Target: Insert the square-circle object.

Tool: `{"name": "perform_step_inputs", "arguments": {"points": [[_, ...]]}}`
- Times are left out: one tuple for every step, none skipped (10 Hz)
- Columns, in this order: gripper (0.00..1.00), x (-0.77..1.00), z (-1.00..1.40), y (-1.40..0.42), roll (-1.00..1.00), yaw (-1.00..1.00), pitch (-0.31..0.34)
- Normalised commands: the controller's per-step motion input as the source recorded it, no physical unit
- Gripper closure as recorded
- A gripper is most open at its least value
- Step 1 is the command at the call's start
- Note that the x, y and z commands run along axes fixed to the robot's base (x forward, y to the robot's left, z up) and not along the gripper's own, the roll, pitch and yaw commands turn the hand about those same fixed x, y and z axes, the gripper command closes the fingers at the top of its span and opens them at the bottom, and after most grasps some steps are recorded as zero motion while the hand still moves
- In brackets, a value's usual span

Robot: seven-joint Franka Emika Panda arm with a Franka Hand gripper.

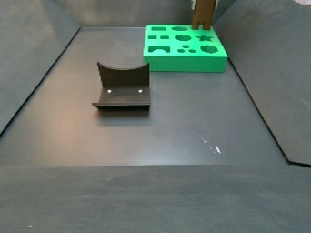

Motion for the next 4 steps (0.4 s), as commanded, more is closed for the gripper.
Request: {"name": "perform_step_inputs", "arguments": {"points": [[1.0, 0.05, -0.39, 0.15, -0.18, 0.0, 0.0], [1.0, 0.01, -0.19, 0.12, -0.15, 0.0, 0.0], [1.0, 0.0, 0.0, 0.0, 0.0, 0.0, 0.0], [1.0, 0.0, 0.0, 0.0, 0.0, 0.0, 0.0]]}}
